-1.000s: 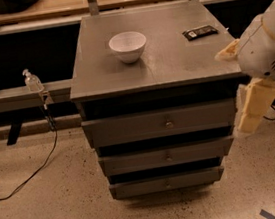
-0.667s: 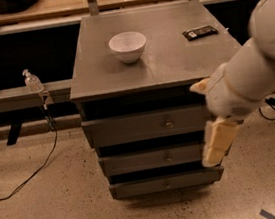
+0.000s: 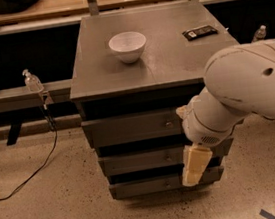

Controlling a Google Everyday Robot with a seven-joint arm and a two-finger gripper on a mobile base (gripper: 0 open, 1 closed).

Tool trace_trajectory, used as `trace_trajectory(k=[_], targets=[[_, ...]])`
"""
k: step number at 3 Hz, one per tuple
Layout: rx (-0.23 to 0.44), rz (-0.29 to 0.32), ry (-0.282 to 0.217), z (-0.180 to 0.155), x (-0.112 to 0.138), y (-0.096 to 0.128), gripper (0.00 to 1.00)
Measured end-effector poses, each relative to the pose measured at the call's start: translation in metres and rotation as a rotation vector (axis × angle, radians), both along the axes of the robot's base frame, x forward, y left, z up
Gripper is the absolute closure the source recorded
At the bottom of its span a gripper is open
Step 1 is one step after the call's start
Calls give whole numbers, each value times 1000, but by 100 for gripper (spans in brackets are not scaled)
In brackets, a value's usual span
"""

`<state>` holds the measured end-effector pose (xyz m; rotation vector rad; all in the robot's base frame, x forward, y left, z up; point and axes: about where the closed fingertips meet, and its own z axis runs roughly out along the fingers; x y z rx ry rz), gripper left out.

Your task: Open middle drawer

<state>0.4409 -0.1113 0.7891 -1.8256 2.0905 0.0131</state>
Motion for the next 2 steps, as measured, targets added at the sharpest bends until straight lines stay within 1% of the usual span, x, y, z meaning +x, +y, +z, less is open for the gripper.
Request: trace_trajectory(k=[1,2], targets=[[1,5,-2,1,1,0,0],[41,-46,-5,-49,4,-2,0]])
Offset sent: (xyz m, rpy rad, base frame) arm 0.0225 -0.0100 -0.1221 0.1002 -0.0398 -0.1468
